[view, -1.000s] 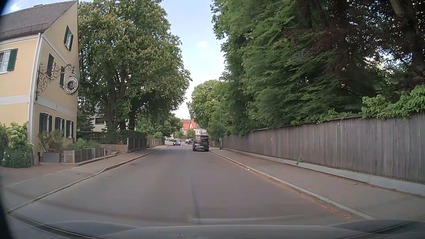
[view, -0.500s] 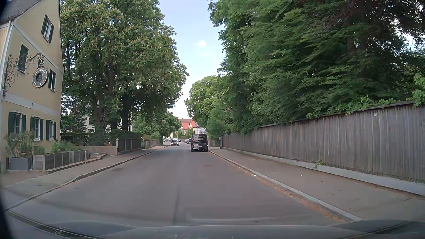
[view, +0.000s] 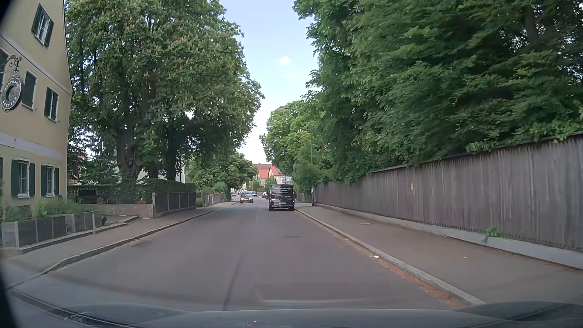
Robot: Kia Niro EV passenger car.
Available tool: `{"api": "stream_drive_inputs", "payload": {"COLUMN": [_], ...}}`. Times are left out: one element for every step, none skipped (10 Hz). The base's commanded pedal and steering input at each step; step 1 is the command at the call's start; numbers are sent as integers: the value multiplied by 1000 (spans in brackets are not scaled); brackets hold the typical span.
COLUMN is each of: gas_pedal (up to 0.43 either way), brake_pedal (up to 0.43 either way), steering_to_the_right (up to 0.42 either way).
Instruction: Follow the waypoints while adhering to traffic rules and regulations
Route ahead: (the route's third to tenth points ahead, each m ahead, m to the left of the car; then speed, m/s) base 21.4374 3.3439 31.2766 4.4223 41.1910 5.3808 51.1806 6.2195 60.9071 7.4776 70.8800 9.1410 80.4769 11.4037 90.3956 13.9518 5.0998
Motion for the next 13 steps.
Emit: {"api": "stream_drive_inputs", "payload": {"gas_pedal": [0, 0, 0, 0, 0, 0, 0, 0, 0, 0, 0, 0, 0], "brake_pedal": [67, 73, 91, 110, 128, 140, 146, 146, 146, 152, 159, 159, 171], "steering_to_the_right": [-69, -71, -74, -76, -80, -81, -80, -78, -65, -52, -40, -27, -18]}}
